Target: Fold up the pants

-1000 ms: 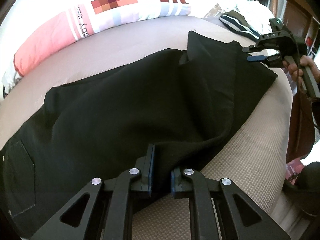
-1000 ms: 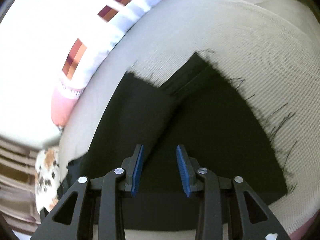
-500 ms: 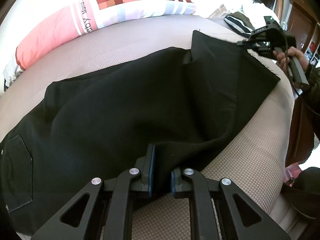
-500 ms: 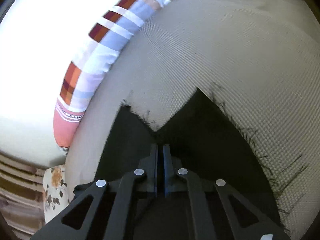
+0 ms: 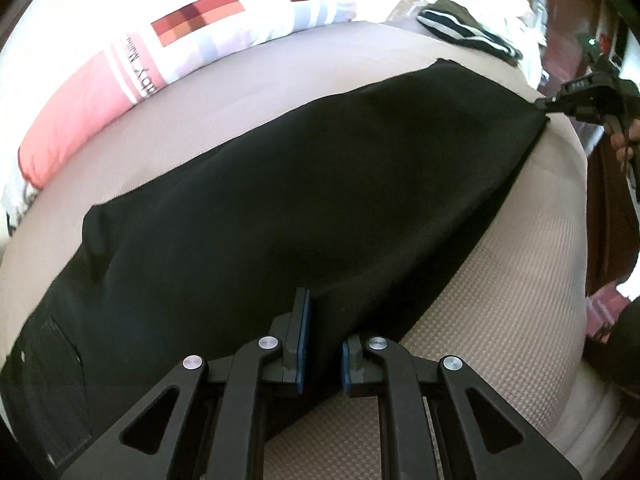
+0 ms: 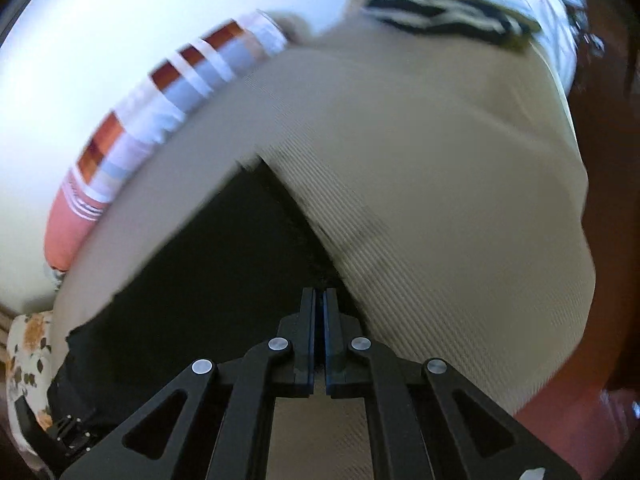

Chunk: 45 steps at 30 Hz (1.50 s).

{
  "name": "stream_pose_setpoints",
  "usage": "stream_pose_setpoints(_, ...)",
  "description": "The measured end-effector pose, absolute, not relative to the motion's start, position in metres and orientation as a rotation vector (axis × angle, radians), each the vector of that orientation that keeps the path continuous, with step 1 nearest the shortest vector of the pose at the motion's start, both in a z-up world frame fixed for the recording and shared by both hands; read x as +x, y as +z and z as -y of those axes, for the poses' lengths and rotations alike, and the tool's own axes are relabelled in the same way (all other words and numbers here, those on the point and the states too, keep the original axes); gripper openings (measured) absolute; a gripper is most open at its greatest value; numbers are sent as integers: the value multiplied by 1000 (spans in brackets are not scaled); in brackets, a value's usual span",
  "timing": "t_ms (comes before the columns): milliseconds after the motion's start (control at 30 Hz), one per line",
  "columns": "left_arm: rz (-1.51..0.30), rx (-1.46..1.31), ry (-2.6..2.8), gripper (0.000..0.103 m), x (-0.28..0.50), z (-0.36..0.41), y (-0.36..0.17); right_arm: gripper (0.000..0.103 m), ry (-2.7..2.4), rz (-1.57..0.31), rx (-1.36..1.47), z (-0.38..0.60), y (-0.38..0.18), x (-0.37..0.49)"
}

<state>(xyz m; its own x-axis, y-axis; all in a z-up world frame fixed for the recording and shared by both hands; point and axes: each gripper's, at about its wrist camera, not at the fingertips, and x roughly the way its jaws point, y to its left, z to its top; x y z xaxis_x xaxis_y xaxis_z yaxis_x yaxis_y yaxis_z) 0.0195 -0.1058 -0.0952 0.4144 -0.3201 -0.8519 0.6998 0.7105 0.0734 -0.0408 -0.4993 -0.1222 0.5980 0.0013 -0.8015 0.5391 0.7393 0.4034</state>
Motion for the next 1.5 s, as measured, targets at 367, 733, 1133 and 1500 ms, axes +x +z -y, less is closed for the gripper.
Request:
stream_pose_setpoints(367,-930,495,-689,16,16,108,-96,3,-356,-917,657,494,-126,-46)
stream_pose_setpoints(733,-991,283,-752,63,25,91,-69,19,-220,-925,626,512,-76,-14)
stream_pose_setpoints(1133,-1043,-87,-474,65,75,26,-66,19,30,-1036,638,531,-91,113)
stream_pose_setpoints(1500,-1070,-197,-312,65,96,-12,-70,19,33,-1087,626,548,-116,158)
